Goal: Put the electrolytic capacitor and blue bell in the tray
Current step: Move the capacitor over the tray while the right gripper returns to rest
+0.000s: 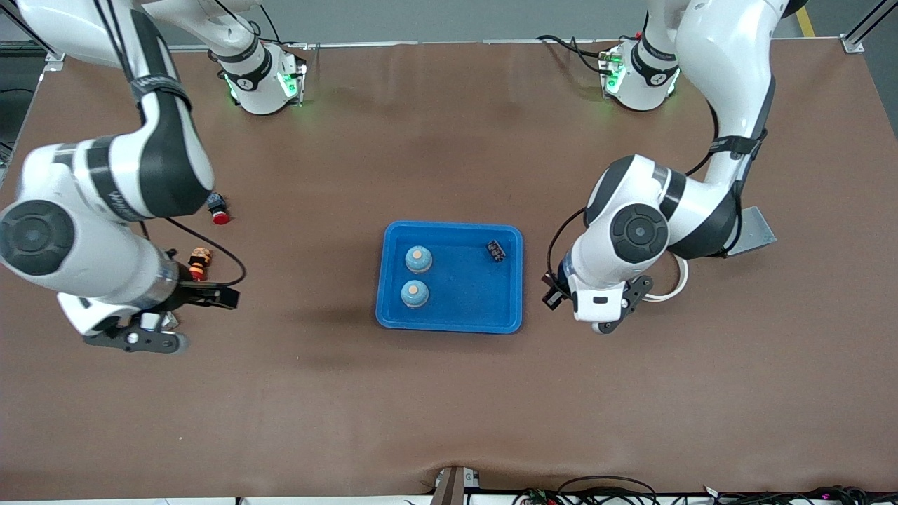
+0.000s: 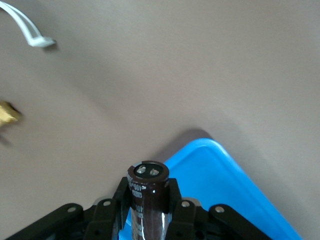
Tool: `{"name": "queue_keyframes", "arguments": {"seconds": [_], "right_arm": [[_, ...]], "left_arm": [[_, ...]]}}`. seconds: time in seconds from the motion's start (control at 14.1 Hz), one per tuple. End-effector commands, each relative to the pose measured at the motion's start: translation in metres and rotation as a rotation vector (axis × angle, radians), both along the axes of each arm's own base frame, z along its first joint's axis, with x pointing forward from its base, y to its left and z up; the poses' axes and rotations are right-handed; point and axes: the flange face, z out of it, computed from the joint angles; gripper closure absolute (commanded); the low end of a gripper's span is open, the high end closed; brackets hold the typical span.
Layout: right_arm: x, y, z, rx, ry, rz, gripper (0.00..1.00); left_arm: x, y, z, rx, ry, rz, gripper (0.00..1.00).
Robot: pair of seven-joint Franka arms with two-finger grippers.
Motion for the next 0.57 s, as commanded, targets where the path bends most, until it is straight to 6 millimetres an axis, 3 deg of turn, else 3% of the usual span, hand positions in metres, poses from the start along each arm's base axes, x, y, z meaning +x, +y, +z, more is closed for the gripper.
{"name": "queue_keyframes", "arguments": {"seconds": [0.0,0.28,0.5], "right_arm": [[-0.017,-0.043,0.015,0.025,0.014,0.059,0.0],[-0.047,-0.093,0.041,0.032,0.004,0.059,0.0],[-0.067,-0.114,0.067,0.029,-0.017,0.026,0.0]], "left_arm": [[-0.003,-0.032,-0.007,-0.028,-0.028,0.042,1.0],[-0.02,-0.069,-0.052,-0.013,-0.013,0.024,1.0],[-0.029,-0.084,-0.086,0.011,-0.003,-0.009,1.0]]}}
